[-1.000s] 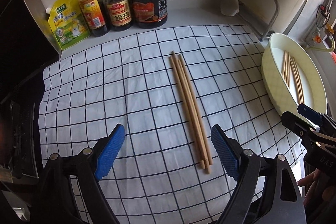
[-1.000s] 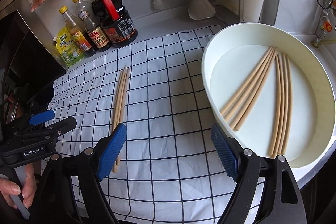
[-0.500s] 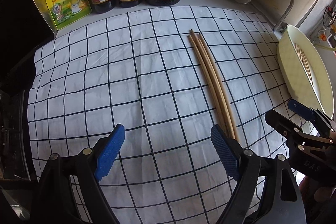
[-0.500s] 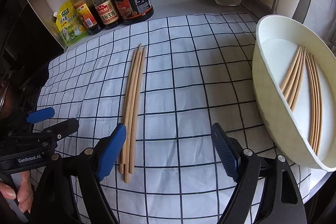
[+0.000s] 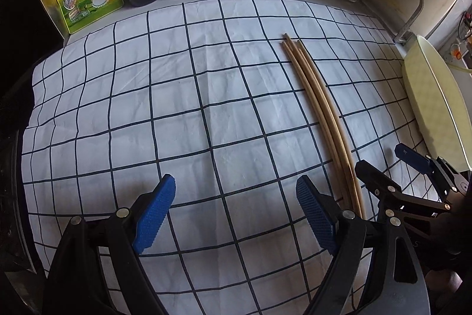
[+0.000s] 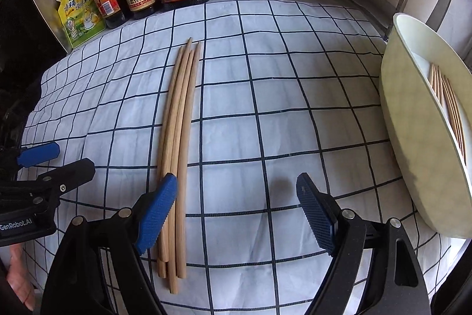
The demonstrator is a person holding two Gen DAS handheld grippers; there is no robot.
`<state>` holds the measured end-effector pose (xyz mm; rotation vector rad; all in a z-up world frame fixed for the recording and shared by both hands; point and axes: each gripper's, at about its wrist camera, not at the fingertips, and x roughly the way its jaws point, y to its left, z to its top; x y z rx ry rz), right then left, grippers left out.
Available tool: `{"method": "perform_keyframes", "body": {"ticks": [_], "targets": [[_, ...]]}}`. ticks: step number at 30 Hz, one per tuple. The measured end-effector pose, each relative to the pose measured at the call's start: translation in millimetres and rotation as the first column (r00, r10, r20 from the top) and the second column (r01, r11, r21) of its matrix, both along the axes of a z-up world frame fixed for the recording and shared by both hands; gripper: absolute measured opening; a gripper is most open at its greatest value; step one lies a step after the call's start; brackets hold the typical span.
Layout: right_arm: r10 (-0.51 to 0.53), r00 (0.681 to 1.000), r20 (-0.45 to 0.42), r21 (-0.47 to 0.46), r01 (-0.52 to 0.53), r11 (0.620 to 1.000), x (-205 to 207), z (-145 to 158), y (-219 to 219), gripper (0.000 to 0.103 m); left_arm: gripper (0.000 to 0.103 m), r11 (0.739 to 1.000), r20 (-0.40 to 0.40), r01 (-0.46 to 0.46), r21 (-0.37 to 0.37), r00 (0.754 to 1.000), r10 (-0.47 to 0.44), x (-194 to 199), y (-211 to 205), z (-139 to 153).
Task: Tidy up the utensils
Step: 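Withdraw both open tools from the basin over the remaining chopsticks on the cloth, then lower the left tool onto one chopstick and close it while the right tool grasps another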
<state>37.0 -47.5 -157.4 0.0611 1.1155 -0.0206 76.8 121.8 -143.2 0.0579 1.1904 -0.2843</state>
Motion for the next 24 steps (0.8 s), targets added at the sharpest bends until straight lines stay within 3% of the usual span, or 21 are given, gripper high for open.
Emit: {"method": "perform_keyframes", "body": {"ticks": [8,24], "targets": [[0.031,1.000,0.002,-0.102,-0.031,0.994,5,-5,14,0.079,0.082,1.000,-0.002,0.005,-0.017,1.000,-0.005,5,1,-4],[-0.018,0.999,0.035,-0.119,0.022,0.993,4,-4,-13,0.079,0.082,0.999,0.002,0.027,-0.042,1.000,-0.027,16,-24,-11]]}}
